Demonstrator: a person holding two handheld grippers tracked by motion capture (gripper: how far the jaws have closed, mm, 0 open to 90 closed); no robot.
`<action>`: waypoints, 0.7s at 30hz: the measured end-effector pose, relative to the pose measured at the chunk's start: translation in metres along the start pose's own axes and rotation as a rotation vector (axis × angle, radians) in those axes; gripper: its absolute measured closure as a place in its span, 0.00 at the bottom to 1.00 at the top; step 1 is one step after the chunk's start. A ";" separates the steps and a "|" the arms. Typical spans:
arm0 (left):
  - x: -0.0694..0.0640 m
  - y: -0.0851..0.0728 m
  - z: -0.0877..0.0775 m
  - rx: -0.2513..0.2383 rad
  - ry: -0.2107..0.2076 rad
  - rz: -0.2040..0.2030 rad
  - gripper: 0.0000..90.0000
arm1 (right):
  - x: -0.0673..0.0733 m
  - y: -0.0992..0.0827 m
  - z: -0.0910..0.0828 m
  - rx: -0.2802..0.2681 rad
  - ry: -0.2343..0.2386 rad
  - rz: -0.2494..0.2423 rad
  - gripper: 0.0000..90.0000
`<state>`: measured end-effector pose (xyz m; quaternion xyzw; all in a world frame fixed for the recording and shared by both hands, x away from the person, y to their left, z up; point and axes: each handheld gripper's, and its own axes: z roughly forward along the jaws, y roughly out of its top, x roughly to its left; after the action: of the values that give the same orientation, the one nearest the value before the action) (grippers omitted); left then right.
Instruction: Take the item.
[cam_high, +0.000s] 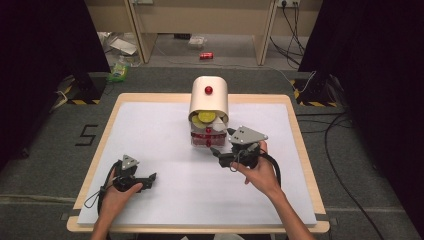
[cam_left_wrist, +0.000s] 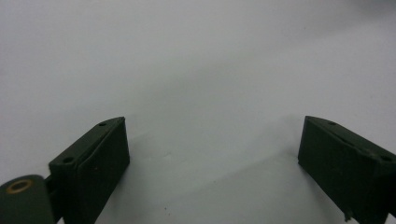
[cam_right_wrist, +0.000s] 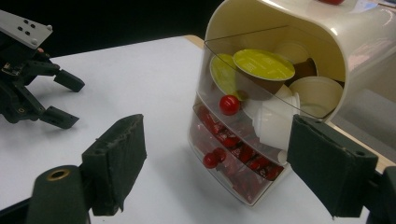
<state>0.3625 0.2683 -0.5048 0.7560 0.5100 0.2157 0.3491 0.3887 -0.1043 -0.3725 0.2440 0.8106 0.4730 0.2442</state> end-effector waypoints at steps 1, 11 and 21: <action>0.000 0.000 0.000 0.000 0.000 0.000 0.09 | 0.000 0.000 0.001 0.001 -0.002 0.003 0.22; 0.000 0.000 0.000 0.000 0.000 0.000 0.09 | -0.005 0.012 0.012 -0.012 -0.010 -0.009 0.23; 0.000 0.000 0.000 0.000 0.000 -0.001 0.09 | -0.007 0.029 0.031 0.004 -0.012 -0.049 0.23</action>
<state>0.3625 0.2682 -0.5048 0.7558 0.5101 0.2155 0.3494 0.4185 -0.0761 -0.3596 0.2274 0.8159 0.4636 0.2600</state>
